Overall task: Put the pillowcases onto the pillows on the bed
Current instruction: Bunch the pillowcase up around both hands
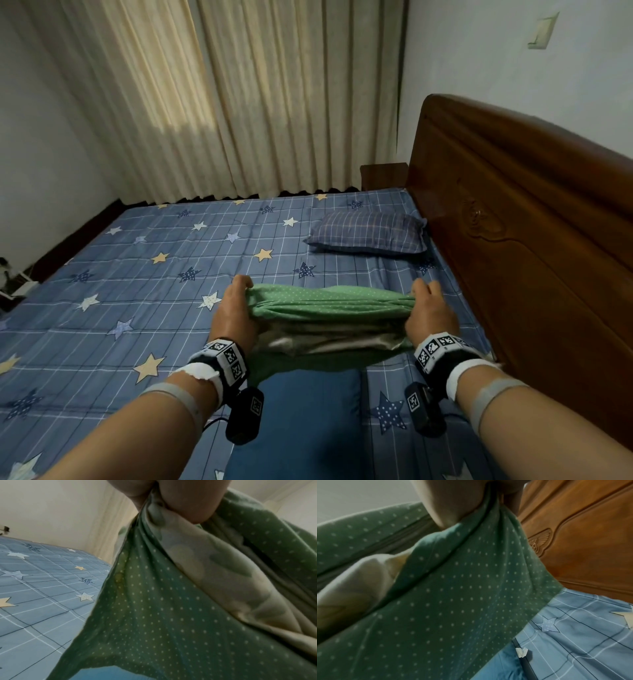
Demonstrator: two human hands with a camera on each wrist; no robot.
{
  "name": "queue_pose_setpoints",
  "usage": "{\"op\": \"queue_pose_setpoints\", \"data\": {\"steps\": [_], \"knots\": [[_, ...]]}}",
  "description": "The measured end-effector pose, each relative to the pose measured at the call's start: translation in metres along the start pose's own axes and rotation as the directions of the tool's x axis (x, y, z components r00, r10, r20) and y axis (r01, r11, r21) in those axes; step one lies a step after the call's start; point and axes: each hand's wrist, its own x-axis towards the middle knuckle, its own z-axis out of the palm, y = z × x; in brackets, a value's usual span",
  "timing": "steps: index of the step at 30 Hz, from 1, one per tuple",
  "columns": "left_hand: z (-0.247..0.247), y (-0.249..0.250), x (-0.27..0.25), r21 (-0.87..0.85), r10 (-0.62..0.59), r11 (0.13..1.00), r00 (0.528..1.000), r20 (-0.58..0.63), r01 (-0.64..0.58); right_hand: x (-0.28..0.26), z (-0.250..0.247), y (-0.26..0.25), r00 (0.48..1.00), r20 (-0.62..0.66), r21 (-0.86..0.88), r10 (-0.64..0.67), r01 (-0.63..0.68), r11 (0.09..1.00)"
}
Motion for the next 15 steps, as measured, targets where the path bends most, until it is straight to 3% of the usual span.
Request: {"op": "queue_pose_setpoints", "data": {"steps": [4,7,10,13,15], "knots": [[0.001,0.008,0.001,-0.023,0.001,1.000,0.998,-0.069,-0.003,-0.002,0.007,0.009,0.999,-0.021,0.074,0.030,-0.029,0.997],[0.001,0.014,0.001,-0.094,-0.035,0.995,0.992,-0.122,0.024,-0.001,0.012,0.011,0.981,-0.040,0.206,0.188,-0.176,0.963],[0.003,0.014,0.001,-0.114,-0.101,0.990,0.985,-0.138,0.085,0.002,0.013,0.011,0.955,0.043,0.303,0.292,-0.291,0.908],[0.005,0.009,0.004,-0.078,-0.142,0.988,0.980,-0.140,0.132,0.007,0.010,0.012,0.961,0.092,0.407,0.260,-0.275,0.871],[0.007,0.003,0.007,-0.020,-0.154,0.988,0.975,-0.157,0.153,0.009,0.007,0.011,0.981,0.019,0.406,0.194,-0.185,0.895]]}}
